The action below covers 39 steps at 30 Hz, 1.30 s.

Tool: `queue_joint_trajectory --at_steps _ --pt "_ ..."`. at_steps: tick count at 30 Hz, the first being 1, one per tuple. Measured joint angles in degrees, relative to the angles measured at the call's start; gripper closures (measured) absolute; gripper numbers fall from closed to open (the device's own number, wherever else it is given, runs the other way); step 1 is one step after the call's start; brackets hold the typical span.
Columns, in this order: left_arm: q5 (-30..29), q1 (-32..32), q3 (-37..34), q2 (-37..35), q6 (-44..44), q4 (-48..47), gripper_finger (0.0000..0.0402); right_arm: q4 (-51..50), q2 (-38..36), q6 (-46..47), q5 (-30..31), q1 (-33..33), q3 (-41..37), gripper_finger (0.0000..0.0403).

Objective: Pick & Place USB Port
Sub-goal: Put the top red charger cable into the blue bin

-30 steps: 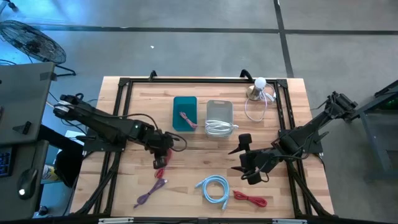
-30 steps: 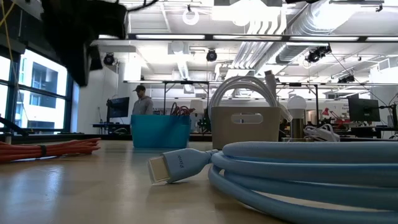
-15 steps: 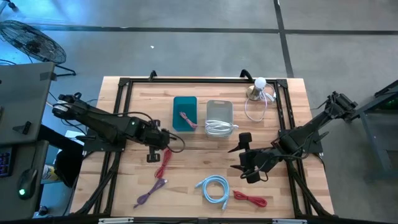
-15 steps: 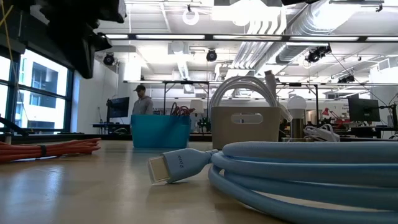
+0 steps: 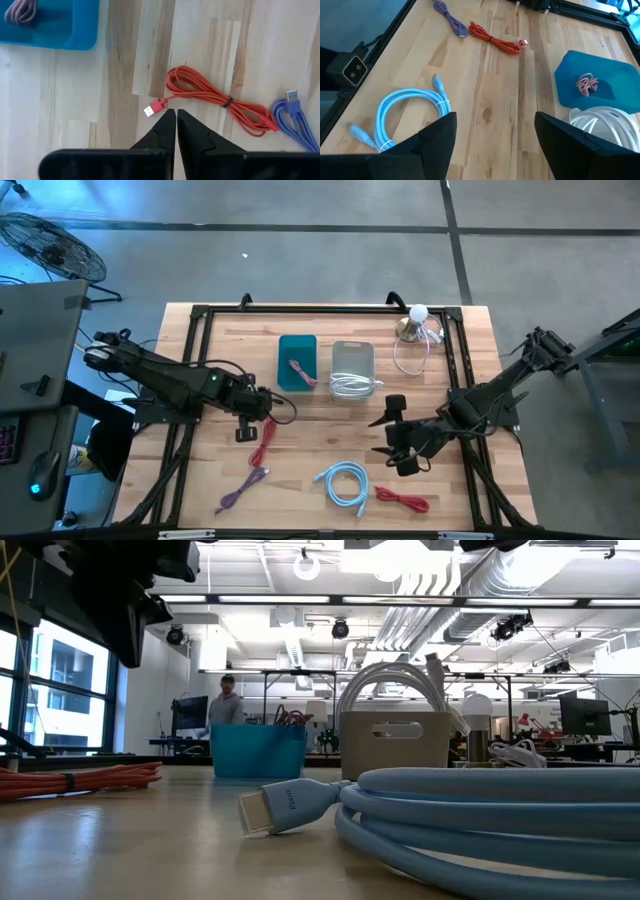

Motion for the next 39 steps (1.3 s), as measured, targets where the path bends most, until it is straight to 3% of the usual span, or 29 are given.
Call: queue_joint_trajectory --at_steps 4,9,16,20,30,39 --pt "0.0 0.0 0.0 0.0 0.1 -0.1 0.0358 0.0 0.0 0.0 -0.2 0.0 0.0 0.0141" --pt "0.0 0.0 0.0 0.0 -0.4 -0.1 0.0289 -0.2 0.0 -0.1 -1.3 0.0 -0.1 0.0141" --pt "2.0 0.0 -2.0 0.0 -12.0 1.0 0.0212 -1.0 0.0 -1.1 -1.5 0.0 -0.1 0.0141" --pt "4.8 0.0 -4.5 0.0 -18.9 4.2 0.0205 -1.1 0.0 -2.3 -2.8 0.0 -0.1 0.0141" --pt "5.0 0.0 -10.7 0.0 -24.3 19.3 0.0204 -3.4 0.0 -6.5 -5.4 0.0 -0.1 0.0141" --pt "5.0 0.0 -10.9 2.3 -26.7 19.0 0.0204 -4.2 0.0 -9.5 -7.7 0.0 -0.1 0.0142"
